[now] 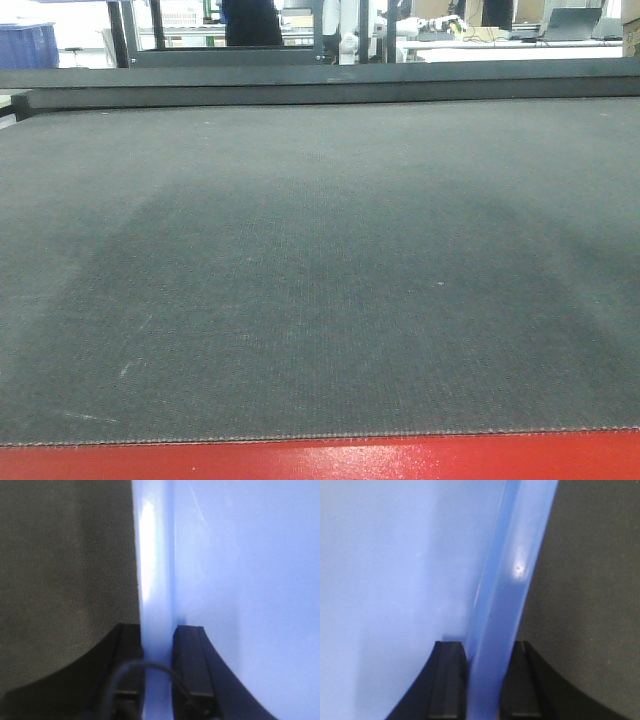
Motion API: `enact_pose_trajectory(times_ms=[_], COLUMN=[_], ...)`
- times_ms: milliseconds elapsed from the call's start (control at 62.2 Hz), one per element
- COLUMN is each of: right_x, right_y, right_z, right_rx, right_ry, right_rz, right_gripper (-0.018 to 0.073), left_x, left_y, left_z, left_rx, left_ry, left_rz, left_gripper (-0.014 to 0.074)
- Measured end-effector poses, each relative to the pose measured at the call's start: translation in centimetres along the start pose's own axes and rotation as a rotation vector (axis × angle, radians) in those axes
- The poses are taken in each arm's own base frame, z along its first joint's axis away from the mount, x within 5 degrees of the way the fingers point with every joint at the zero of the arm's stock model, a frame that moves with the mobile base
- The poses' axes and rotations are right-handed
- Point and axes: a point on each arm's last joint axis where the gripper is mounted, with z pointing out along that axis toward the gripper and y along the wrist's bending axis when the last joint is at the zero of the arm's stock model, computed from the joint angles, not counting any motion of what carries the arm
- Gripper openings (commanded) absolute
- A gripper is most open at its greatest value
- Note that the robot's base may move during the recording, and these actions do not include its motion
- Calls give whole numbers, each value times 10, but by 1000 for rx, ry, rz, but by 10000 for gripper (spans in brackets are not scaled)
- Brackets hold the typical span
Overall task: Grab blue tray and place on right shelf
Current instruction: 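Lift the tray off the table with both grippers, then drive the base away from the table toward the steel shelf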
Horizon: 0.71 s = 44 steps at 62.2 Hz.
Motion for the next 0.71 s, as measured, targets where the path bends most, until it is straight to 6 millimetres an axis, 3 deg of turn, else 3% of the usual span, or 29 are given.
enact_pose_trajectory(times_ms=[708], right_x=[0], right_y=[0], right_z=[0], right_rx=[0], right_ry=[0], right_rz=[0], right_gripper=[58], left_x=[0], left_y=[0], left_z=[0], left_rx=[0], left_ry=[0], left_rz=[0], left_gripper=[-48])
